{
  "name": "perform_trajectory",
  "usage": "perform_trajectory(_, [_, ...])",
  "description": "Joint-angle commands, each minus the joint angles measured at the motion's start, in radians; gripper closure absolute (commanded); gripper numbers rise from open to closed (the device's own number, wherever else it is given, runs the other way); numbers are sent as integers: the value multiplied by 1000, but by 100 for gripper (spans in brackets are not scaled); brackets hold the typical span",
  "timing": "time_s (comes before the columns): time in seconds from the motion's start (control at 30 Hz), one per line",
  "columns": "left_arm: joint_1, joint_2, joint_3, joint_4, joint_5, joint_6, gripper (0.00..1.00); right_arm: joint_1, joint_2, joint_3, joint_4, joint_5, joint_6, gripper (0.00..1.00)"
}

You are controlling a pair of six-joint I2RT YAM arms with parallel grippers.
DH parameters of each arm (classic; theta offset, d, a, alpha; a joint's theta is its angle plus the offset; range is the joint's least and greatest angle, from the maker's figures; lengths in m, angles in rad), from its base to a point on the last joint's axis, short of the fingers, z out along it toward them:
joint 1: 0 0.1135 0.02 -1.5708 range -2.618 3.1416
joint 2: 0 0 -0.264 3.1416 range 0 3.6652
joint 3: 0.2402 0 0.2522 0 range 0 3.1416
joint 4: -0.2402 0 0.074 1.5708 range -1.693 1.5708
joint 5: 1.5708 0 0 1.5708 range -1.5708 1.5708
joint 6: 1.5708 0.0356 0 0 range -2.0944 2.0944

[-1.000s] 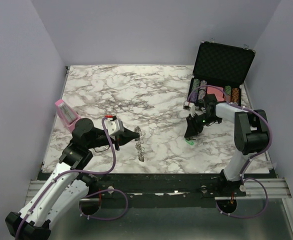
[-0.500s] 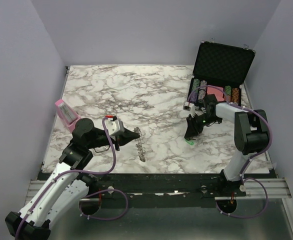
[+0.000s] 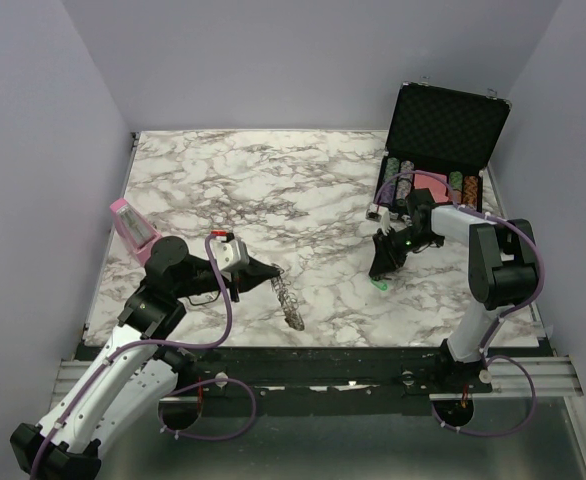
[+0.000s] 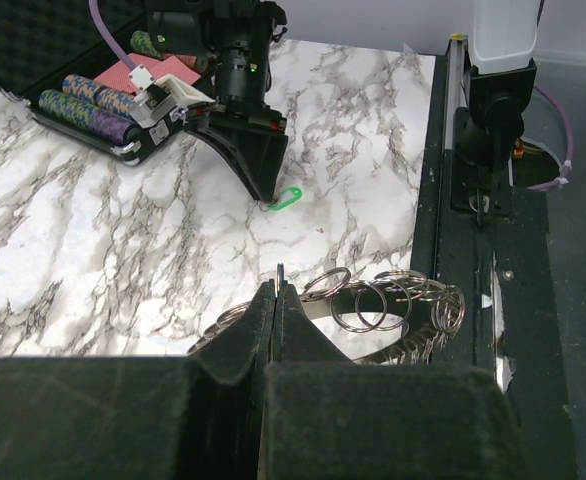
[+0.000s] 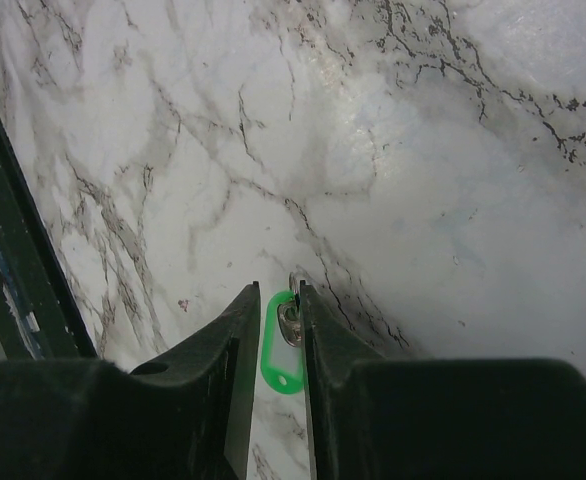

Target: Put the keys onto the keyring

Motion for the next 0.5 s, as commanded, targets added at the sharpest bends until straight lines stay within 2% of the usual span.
perform_trajectory(0.0, [3, -12, 29, 27, 4, 18, 100, 13, -10, 8, -15, 19, -17, 70])
perform_trajectory(0.17, [3, -10, 29, 25, 1, 20, 100, 21, -10, 3, -6, 39, -17, 75])
perform_trajectory(0.47, [3, -13, 30, 22, 2, 21, 100, 32, -22, -7, 9, 69, -17, 75])
